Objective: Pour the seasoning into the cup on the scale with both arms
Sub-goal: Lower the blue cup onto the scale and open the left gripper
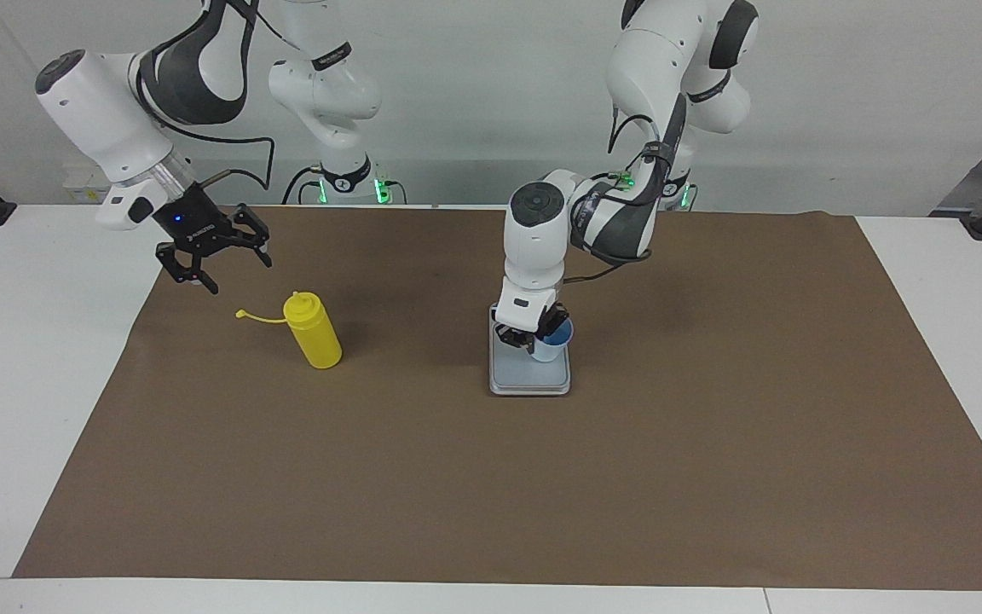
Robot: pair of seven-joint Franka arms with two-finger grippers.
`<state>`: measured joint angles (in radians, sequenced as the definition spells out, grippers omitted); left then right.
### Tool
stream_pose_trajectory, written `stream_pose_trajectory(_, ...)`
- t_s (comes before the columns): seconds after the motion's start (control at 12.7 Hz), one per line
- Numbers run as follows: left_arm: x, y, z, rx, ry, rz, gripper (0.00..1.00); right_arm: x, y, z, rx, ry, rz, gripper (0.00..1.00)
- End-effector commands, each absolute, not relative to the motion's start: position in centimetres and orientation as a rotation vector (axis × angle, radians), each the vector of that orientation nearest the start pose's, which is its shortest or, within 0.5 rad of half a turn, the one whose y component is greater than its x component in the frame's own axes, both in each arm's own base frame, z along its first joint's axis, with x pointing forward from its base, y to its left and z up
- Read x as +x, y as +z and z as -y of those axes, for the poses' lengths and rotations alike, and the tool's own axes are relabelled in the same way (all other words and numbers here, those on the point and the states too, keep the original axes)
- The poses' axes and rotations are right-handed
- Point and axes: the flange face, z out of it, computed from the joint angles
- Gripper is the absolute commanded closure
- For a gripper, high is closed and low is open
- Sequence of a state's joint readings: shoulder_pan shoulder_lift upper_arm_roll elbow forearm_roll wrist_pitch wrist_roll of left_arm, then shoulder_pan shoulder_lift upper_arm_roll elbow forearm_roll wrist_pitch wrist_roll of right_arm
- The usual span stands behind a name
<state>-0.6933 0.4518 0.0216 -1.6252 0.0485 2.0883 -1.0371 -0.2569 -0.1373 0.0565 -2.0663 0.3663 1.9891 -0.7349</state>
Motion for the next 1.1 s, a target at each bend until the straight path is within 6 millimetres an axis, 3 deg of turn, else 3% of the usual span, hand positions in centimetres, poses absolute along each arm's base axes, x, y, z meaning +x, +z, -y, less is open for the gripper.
stream_pose_trajectory(0.0,53.51,36.05,42.65,-3.05,-0.104,0.537,1.0,50.98,50.28,8.19,-2.79,-0.335,0.573,0.0)
stream_pose_trajectory(1.02,54.16,35.8,43.37,-3.06,-0.124,0.559,1.0,50.99,50.3,8.2,-2.791,-0.337,0.573,0.0)
